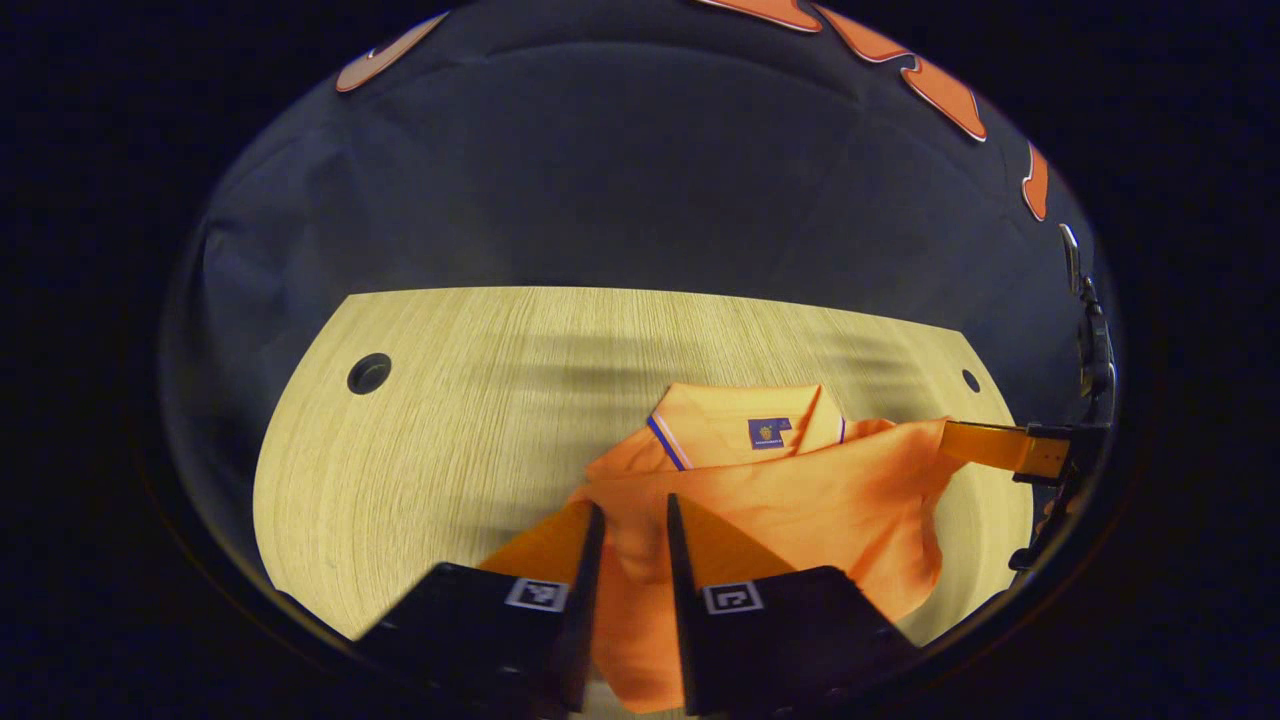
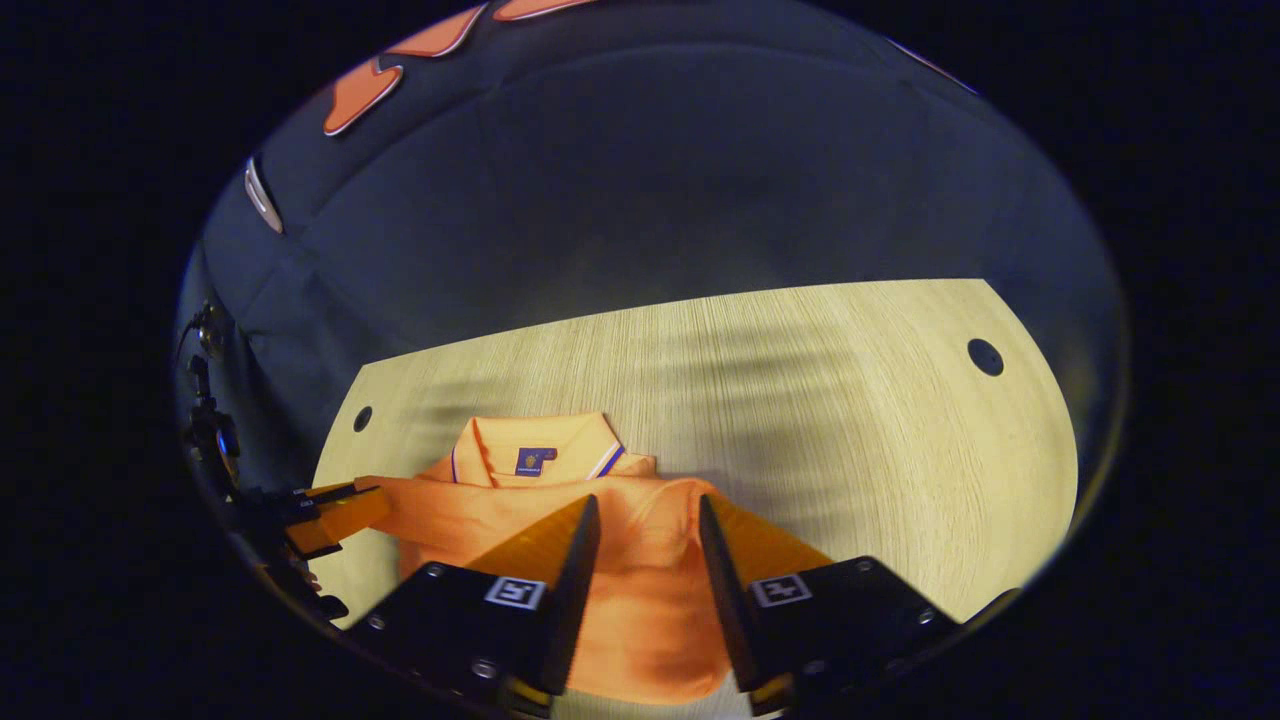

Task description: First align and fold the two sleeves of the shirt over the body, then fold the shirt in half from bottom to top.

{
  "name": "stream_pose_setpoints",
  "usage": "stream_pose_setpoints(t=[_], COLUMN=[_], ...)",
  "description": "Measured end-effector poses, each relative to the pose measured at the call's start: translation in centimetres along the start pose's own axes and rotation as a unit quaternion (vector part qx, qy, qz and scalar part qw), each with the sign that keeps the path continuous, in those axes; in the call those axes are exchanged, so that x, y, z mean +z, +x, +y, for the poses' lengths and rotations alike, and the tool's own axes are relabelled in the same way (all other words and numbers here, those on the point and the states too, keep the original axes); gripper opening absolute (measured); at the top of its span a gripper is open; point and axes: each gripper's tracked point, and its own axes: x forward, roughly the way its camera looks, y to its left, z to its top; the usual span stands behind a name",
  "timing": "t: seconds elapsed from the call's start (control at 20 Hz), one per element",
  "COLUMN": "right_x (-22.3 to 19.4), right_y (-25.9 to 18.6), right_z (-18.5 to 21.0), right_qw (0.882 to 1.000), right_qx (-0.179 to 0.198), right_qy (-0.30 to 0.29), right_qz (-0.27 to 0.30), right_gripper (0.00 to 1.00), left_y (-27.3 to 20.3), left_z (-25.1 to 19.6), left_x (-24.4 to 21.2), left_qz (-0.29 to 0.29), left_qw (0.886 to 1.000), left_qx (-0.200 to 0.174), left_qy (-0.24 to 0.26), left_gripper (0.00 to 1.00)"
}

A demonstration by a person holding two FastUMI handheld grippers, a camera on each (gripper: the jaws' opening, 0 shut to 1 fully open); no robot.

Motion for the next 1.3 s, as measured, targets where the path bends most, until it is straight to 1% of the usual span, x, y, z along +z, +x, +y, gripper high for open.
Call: stream_pose_setpoints(t=[0.05,0.1,0.15,0.2,0.3,0.4,0.45,0.55,0.7,0.85,1.05,1.2,1.3], right_x=[0.4,0.8,0.9,1.1,2.2,3.2,3.9,5.5,7.5,8.4,9.3,9.2,8.6], right_y=[-0.3,-0.6,-1.1,-1.6,-3.3,-5.7,-6.7,-10.0,-15.4,-21.3,-28.5,-32.5,-35.5], right_z=[-0.1,-0.2,-0.1,-0.1,-0.1,0.1,0.2,0.9,1.7,2.5,3.0,2.5,1.7], right_qw=[1.000,1.000,1.000,1.000,0.999,0.997,0.996,0.991,0.979,0.965,0.946,0.931,0.925], right_qx=[-0.003,-0.004,0.000,0.003,0.005,0.008,0.011,0.024,0.027,0.035,0.045,0.045,0.044], right_qy=[-0.002,-0.001,0.001,0.003,0.004,-0.004,-0.009,-0.030,-0.062,-0.078,-0.085,-0.093,-0.089], right_qz=[-0.010,-0.019,-0.023,-0.026,-0.047,-0.071,-0.086,-0.129,-0.195,-0.246,-0.311,-0.349,-0.368], right_gripper=[0.65,0.87,0.99,0.98,0.99,0.99,0.99,0.98,0.98,0.98,0.98,0.98,0.98], left_y=[-0.3,-0.7,-1.1,-1.6,-2.7,-4.6,-6.0,-9.4,-15.3,-21.4,-28.7,-33.8,-36.0], left_z=[0.2,0.6,1.2,1.3,1.4,0.9,0.8,0.1,-2.5,-5.5,-8.5,-9.1,-9.4], left_x=[0.2,0.7,1.2,1.9,2.9,4.3,5.2,7.1,10.2,11.6,11.2,10.5,9.7], left_qz=[-0.007,-0.018,-0.032,-0.044,-0.071,-0.101,-0.117,-0.155,-0.222,-0.281,-0.337,-0.379,-0.401], left_qw=[1.000,1.000,0.999,0.998,0.996,0.994,0.992,0.986,0.973,0.958,0.940,0.924,0.915], left_qx=[0.006,0.014,0.028,0.033,0.047,0.047,0.049,0.055,0.045,0.029,0.017,0.030,0.036], left_qy=[-0.005,-0.009,-0.011,-0.012,-0.015,-0.014,-0.009,0.009,0.041,0.057,0.047,0.033,0.017], left_gripper=[0.55,0.65,0.88,1.00,0.99,0.99,0.99,0.99,0.98,0.99,0.98,0.98,0.98])
